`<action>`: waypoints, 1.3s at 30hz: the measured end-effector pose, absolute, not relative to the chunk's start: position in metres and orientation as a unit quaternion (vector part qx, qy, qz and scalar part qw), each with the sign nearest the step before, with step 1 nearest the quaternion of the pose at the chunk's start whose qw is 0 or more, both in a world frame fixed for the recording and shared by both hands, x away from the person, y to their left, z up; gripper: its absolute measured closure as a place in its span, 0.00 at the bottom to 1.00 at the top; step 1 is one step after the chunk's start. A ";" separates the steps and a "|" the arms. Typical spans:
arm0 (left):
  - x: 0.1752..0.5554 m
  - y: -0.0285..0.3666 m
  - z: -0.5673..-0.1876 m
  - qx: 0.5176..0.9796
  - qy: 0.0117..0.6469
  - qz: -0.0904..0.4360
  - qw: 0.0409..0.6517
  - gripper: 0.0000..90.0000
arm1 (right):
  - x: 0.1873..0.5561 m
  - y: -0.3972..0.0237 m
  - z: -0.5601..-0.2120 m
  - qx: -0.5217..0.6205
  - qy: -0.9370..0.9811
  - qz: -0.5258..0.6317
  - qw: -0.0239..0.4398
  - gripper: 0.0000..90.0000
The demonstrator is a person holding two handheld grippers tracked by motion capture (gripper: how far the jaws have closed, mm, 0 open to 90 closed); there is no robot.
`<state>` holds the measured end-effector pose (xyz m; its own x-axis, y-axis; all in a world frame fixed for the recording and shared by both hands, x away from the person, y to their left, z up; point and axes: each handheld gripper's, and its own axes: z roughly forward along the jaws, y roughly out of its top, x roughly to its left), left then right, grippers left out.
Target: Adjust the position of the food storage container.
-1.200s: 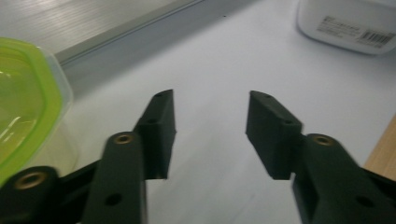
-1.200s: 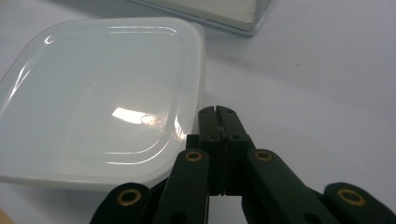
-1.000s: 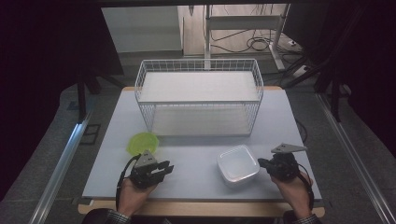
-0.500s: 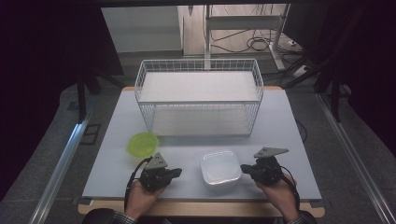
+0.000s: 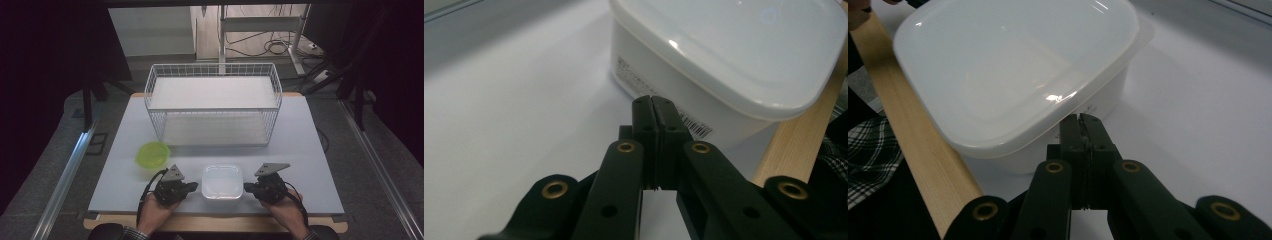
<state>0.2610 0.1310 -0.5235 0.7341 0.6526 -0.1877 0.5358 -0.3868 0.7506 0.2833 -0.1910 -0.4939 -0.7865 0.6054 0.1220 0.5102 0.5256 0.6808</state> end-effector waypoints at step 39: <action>0.257 0.165 -0.518 0.821 0.351 0.122 0.433 0.08 | 0.297 -0.214 -0.500 0.341 0.855 0.375 0.113 0.16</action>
